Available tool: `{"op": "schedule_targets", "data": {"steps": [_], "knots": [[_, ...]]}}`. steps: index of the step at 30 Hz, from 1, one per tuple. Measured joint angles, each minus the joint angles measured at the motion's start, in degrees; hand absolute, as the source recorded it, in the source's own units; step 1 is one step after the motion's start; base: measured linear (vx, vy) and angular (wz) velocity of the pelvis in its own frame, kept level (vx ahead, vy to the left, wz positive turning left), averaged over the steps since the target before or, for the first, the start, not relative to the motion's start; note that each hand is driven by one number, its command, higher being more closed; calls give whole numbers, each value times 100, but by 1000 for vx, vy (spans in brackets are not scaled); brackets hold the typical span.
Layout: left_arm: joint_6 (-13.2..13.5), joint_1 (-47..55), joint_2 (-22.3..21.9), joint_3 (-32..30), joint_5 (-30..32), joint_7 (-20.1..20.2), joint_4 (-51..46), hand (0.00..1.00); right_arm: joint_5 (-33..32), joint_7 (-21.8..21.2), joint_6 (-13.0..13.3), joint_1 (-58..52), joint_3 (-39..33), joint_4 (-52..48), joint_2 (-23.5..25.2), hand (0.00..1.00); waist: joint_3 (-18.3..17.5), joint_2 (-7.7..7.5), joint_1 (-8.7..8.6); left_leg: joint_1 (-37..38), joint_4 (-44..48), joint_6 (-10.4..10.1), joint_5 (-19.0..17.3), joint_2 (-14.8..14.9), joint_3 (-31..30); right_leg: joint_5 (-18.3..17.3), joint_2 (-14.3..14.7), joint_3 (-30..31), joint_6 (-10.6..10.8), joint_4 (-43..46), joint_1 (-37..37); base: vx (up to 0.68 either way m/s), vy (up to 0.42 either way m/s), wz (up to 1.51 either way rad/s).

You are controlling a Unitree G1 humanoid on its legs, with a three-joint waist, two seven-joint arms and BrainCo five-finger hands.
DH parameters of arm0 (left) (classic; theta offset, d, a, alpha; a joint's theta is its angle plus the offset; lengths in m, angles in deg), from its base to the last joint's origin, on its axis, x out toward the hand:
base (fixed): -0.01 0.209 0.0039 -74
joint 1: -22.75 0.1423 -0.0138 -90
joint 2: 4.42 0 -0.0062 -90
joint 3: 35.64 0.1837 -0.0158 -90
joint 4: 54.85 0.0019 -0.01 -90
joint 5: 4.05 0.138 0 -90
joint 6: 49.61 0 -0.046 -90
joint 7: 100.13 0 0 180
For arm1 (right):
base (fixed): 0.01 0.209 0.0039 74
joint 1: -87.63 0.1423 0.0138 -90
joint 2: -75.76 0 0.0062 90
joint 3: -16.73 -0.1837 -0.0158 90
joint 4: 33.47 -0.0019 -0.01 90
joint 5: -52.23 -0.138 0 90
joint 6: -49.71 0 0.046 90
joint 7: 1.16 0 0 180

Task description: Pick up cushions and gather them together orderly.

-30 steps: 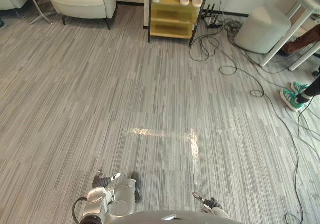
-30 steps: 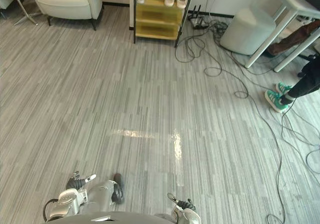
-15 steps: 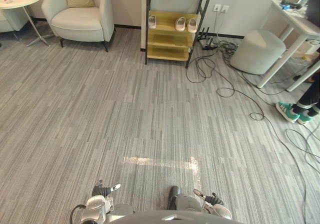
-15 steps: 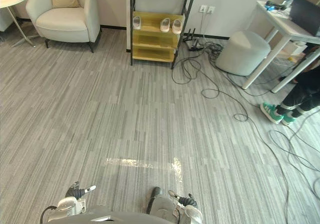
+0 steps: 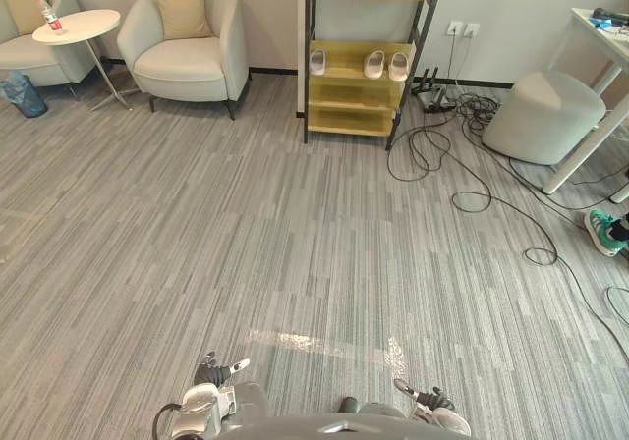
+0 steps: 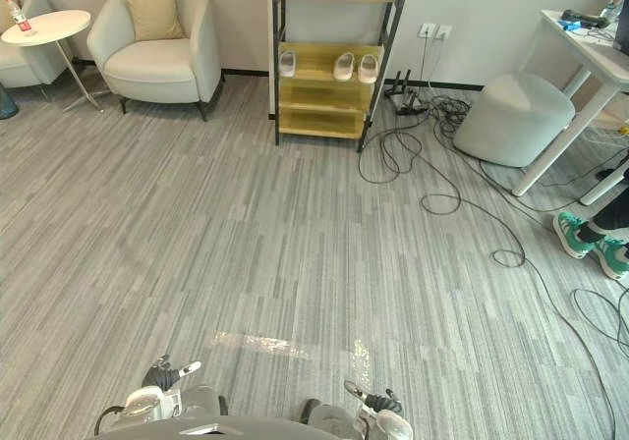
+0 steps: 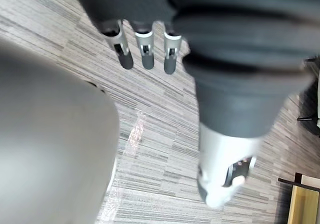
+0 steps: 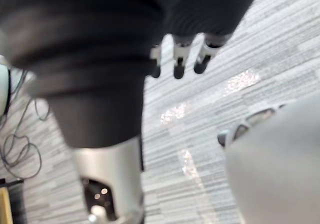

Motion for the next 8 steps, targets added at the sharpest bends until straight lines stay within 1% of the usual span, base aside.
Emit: {"op": "schedule_targets", "data": {"steps": [1,2,3,5,8], "knots": [[-6,-42,71,31,31,-7,-2,0,-9,4,-30,-65,28,-64,43,0,4,-148,59,112,-319,59,103,-249,115,14,-163,115,45,40,-61,115,151,-5],[-8,-53,90,36,57,-10,-1,0,-5,6,-28,-99,29,-107,86,0,-2,-209,55,172,-447,86,149,-361,122,65,-223,148,80,-37,-45,158,191,7],[-7,-52,179,93,69,-8,70,0,3,4,-23,-91,28,-30,103,0,-15,-274,65,285,-577,174,275,-609,71,236,-302,255,168,-396,61,137,143,12],[-8,-54,190,125,68,-11,68,0,5,0,-21,-41,32,81,88,0,-25,-290,69,352,-642,185,282,-729,-48,318,-366,307,189,-611,210,166,130,4],[-10,-52,181,128,72,-4,107,0,20,-1,-19,-44,41,81,84,0,-50,-273,61,504,-820,221,302,-879,-47,350,-453,303,193,-752,362,108,64,2]]}}
